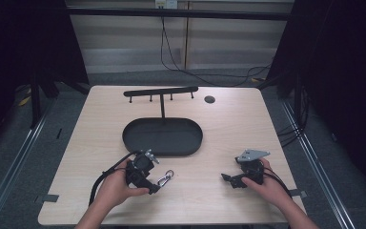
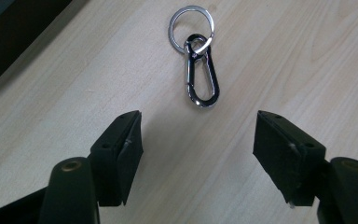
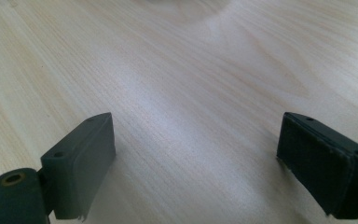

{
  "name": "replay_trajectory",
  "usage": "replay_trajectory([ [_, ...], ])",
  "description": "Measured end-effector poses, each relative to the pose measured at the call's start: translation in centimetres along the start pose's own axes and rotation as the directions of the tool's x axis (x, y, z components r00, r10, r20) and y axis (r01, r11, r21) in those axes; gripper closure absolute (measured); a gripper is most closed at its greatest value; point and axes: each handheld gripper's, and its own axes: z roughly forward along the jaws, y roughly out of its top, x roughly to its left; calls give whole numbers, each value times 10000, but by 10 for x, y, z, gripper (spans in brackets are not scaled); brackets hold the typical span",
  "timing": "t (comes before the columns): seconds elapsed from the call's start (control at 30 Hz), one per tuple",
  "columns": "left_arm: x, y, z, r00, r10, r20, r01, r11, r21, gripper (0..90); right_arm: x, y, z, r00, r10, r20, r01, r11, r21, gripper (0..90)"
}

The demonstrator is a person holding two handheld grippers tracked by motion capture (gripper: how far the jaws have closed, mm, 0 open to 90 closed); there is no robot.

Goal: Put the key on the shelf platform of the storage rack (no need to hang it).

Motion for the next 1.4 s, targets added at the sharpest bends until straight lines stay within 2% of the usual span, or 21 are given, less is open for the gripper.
replay_trajectory([
  [0.13,-1,5,1,10000,55,20,-55,9999,107,343,0,0,0,10000,3,2,-3,10000,-2,106],
  [0.5,-2,19,5,9998,-118,149,112,9991,414,368,0,0,0,10000,5,1,-5,10000,0,106],
  [1.03,-4,31,14,9995,-216,226,197,9967,792,394,0,0,0,10000,3,1,-3,10000,1,106],
  [1.37,-5,40,23,9998,-200,38,194,9924,1214,438,0,0,0,10000,1,5,-1,10000,-6,106],
  [1.4,-6,42,25,10000,-73,-48,79,9911,1329,444,0,0,0,10000,0,1,0,10000,0,106],
])
